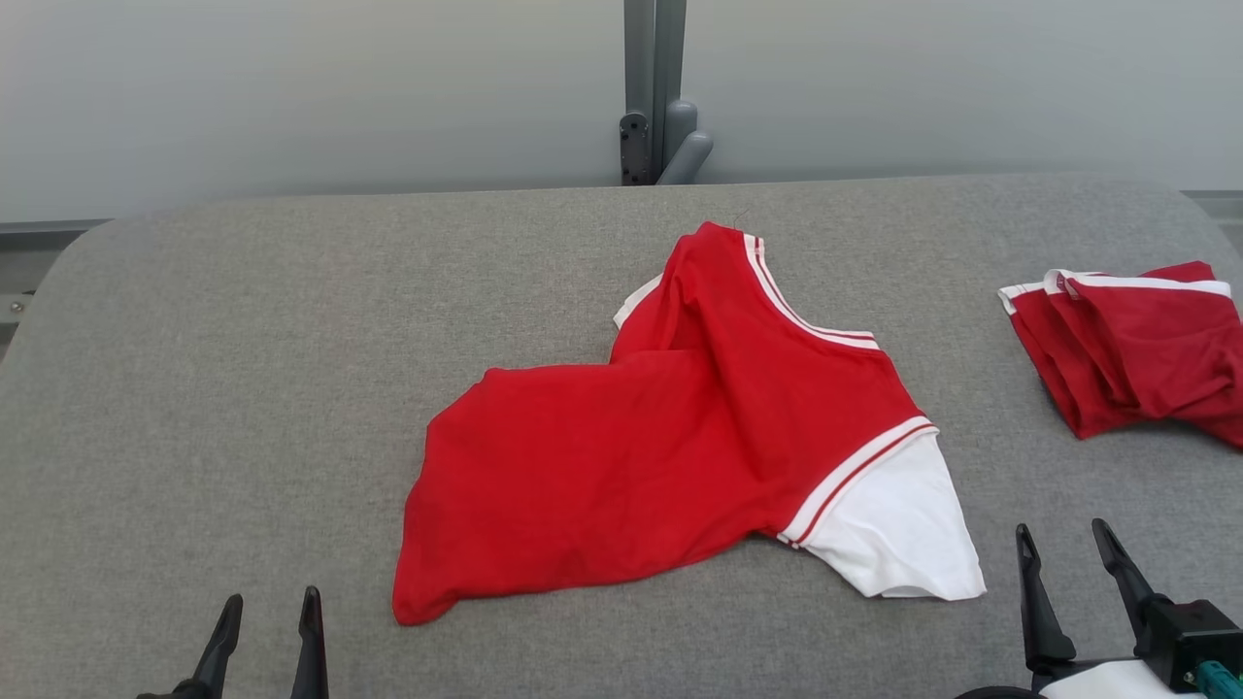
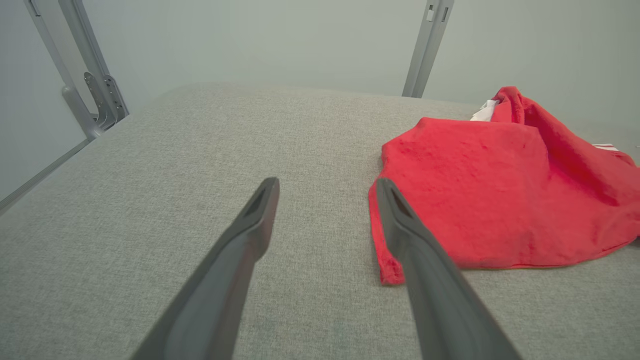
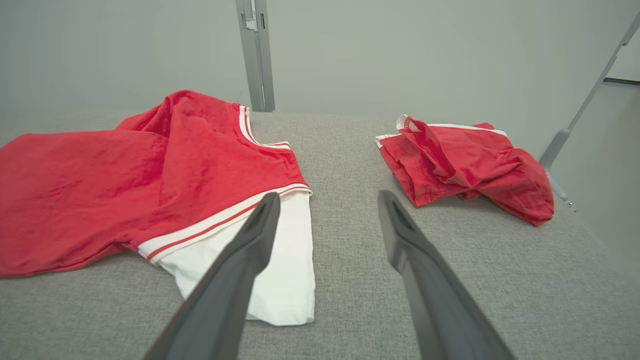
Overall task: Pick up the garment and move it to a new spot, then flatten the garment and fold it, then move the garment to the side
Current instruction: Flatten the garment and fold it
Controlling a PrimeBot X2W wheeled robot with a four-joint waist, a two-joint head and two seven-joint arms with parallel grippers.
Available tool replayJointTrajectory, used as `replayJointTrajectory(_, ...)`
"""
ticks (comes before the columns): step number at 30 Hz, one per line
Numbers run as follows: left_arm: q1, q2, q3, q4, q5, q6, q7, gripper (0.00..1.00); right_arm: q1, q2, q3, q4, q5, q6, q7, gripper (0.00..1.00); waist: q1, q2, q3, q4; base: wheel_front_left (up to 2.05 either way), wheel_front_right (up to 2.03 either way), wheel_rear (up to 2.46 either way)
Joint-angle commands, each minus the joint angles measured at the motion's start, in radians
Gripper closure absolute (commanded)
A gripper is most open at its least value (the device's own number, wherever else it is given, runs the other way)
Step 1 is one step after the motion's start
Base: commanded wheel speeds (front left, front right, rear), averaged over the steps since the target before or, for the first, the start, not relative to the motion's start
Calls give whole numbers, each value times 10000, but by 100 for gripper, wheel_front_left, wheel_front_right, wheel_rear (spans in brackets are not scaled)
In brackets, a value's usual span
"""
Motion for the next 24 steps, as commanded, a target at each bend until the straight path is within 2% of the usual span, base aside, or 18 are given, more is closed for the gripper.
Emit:
replayJointTrajectory(1, -9, -42, 50, 19, 82, -59, -28, 0, 138, -11, 10, 31, 52, -8, -19, 0, 0, 1, -15, -25, 0, 0, 0)
replayJointTrajectory(13, -111, -280, 231, 36, 396, -171, -30, 0, 13, -136, 117, -30, 73, -8, -19, 0, 0, 1, -98, -217, 0, 0, 0)
replayJointTrajectory(17, -183, -302, -93, -121, 323, -169, -29, 0, -183, -197, 81, -151, 193, -8, -19, 0, 0, 1, -54, -301, 0, 0, 0)
replayJointTrajectory(19, -240, -191, -426, 80, 211, -171, -25, 0, -259, -324, 194, 263, 280, -8, -17, 0, 0, 1, 32, -337, 0, 0, 0)
replayJointTrajectory(22, -487, -74, -739, 322, 110, -172, 370, 0, -622, -600, 419, 703, 356, -7, 348, 0, 0, 1, 172, -343, 0, 0, 0)
replayJointTrajectory(24, -746, -94, -943, 527, -31, -171, 1085, 0, -996, -828, 656, 991, 511, -7, 962, 0, 0, 1, 351, -354, 0, 0, 0)
